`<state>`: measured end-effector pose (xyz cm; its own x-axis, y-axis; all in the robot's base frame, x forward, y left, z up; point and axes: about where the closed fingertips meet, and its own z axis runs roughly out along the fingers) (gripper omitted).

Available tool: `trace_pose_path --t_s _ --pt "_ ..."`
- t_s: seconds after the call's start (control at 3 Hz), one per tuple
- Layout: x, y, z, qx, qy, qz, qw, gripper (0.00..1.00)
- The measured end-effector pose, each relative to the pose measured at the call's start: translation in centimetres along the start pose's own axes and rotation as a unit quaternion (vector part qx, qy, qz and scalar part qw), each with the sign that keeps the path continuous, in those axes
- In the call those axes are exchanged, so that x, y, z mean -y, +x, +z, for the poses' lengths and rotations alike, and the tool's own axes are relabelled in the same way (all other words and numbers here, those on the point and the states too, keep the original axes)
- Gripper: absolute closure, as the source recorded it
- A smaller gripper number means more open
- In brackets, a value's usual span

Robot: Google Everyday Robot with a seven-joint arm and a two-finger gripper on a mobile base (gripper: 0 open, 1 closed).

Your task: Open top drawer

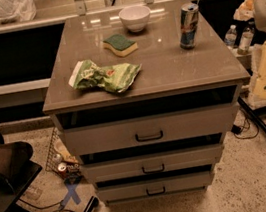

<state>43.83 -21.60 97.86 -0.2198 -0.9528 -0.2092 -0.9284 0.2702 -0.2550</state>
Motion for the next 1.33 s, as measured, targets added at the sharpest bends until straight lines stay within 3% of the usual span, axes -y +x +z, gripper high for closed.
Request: trace_pose_path --t_s 0.33,0.67,1.33 --pt "0.0 0.0 0.0 0.0 0.0 0.0 1.0 0.0" --pt "0.8 -0.2 1.1 0.017 0.024 -0.003 0.9996 0.0" --pt "0.6 0.4 7.8 0.064 0.078 -0.053 0.9935 0.0"
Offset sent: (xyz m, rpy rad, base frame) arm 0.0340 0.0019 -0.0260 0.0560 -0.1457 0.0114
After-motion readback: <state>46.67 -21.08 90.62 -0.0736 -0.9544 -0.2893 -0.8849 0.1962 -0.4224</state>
